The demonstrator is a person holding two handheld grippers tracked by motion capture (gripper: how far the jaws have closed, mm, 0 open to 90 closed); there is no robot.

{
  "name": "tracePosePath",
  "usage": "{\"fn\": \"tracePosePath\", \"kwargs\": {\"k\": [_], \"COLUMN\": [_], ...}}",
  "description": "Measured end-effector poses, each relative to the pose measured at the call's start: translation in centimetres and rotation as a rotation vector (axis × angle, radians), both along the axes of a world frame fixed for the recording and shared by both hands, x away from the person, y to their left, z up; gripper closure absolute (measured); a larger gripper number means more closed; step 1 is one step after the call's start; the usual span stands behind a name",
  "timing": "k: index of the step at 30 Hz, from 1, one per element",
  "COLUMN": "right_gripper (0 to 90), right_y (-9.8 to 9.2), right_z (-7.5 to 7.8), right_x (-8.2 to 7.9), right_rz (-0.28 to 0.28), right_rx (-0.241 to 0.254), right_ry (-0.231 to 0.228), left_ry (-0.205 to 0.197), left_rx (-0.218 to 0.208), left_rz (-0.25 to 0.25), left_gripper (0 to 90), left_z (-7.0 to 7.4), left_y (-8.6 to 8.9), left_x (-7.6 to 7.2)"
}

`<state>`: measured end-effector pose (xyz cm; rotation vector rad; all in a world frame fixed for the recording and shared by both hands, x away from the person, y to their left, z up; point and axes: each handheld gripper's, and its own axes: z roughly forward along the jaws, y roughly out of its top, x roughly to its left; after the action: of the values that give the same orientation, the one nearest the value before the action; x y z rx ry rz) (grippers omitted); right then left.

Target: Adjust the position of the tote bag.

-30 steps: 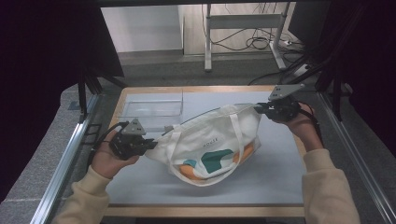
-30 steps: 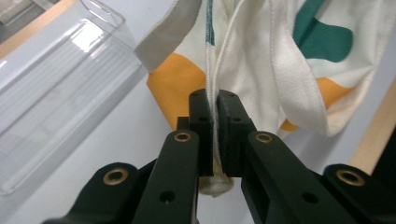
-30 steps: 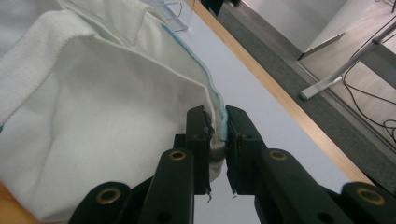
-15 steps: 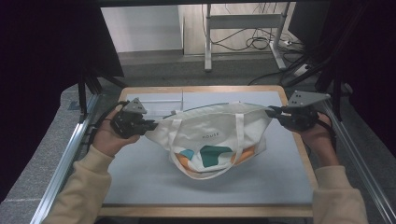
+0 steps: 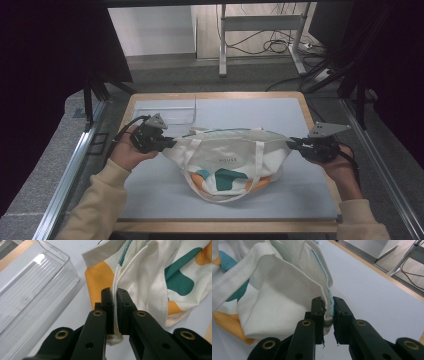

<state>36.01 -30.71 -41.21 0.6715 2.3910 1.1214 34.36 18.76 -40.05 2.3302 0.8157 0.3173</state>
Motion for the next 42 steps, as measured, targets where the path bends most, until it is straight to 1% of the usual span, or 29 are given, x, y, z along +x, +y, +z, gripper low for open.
{"fn": "tracePosePath", "kwargs": {"k": [3,4,5,6,7,8,9,11,12,13,14,15,16,17,18,20,22,24,26,29,31,34,36,37,41,42], "right_gripper": [77.0,63.0,63.0,53.8,44.1,44.1,39.8,35.2,34.0,33.3,33.3,33.0,32.6,32.5,32.5,32.3,32.1,32.0,31.3,31.3,31.2,31.2,31.2,31.2,31.2,31.2], "right_y": [0.1,0.2,0.2,0.2,0.3,0.3,0.3,0.7,1.0,1.7,1.7,2.1,3.1,3.4,3.4,4.5,4.8,5.2,5.8,6.0,6.2,6.5,6.7,6.7,6.8,7.0], "right_z": [0.2,0.2,0.2,0.2,0.5,0.5,0.7,1.2,1.5,1.7,1.7,1.8,2.0,2.0,2.0,2.1,2.1,2.1,2.1,2.1,2.3,2.6,2.8,3.2,3.7,3.8], "right_x": [0.0,0.1,0.1,0.1,-0.1,-0.1,-0.2,-0.3,-0.4,-0.6,-0.6,-0.6,-0.7,-0.8,-0.8,-0.9,-1.0,-1.1,-1.5,-1.7,-1.8,-2.0,-2.2,-2.5,-2.9,-3.1], "right_rz": [-0.001,-0.006,-0.006,-0.020,-0.063,-0.063,-0.078,-0.109,-0.109,-0.100,-0.100,-0.090,-0.066,-0.058,-0.058,-0.037,-0.027,-0.011,0.006,0.014,0.011,0.018,0.017,0.019,0.029,0.039], "right_rx": [-0.012,-0.020,-0.020,-0.019,0.008,0.008,0.032,0.071,0.077,0.079,0.079,0.084,0.085,0.082,0.082,0.083,0.085,0.087,0.108,0.115,0.106,0.118,0.108,0.112,0.120,0.126], "right_ry": [0.011,0.030,0.030,0.029,0.015,0.015,0.009,0.014,0.022,0.030,0.030,0.034,0.047,0.049,0.049,0.055,0.057,0.058,0.059,0.055,0.050,0.045,0.033,0.022,0.014,0.015], "left_ry": [0.014,0.020,0.020,0.012,-0.001,-0.013,-0.019,-0.051,-0.059,-0.065,-0.069,-0.071,-0.075,-0.075,-0.074,-0.073,-0.073,-0.074,-0.076,-0.082,-0.088,-0.097,-0.102,-0.104,-0.107,-0.109], "left_rx": [-0.016,-0.031,-0.031,-0.061,-0.077,-0.092,-0.112,-0.124,-0.127,-0.131,-0.130,-0.127,-0.124,-0.124,-0.129,-0.136,-0.146,-0.136,-0.143,-0.149,-0.152,-0.159,-0.162,-0.161,-0.163,-0.162], "left_rz": [0.004,0.000,0.000,0.008,0.012,0.008,0.016,0.035,0.040,0.044,0.041,0.041,0.044,0.044,0.044,0.042,0.042,0.045,0.049,0.049,0.046,0.043,0.043,0.040,0.033,0.031], "left_gripper": [85.9,81.8,76.5,76.5,67.6,67.6,63.5,55.7,52.4,48.9,48.9,47.7,44.6,43.1,43.1,40.1,39.8,38.9,38.2,37.8,37.4,36.9,36.7,36.3,36.3,36.3], "left_z": [-0.3,-0.5,-0.5,-0.6,-0.5,-0.3,-0.2,0.1,0.1,0.1,0.0,-0.1,-0.3,-0.3,-0.5,-0.7,-0.9,-0.9,-0.8,-0.7,-0.5,-0.3,-0.2,-0.2,-0.1,-0.1], "left_y": [0.1,0.3,0.3,0.4,0.7,0.9,1.0,1.1,1.1,1.0,0.9,0.7,0.3,0.3,0.2,-0.1,-0.3,-0.4,-0.4,-0.5,-0.6,-0.7,-0.8,-0.8,-1.0,-1.0], "left_x": [-0.1,-0.2,-0.2,-0.3,-0.5,-0.6,-0.8,-1.2,-1.3,-1.4,-1.5,-1.6,-1.7,-1.7,-1.7,-1.7,-1.7,-1.7,-1.7,-1.9,-2.0,-2.2,-2.4,-2.4,-2.6,-2.6]}}
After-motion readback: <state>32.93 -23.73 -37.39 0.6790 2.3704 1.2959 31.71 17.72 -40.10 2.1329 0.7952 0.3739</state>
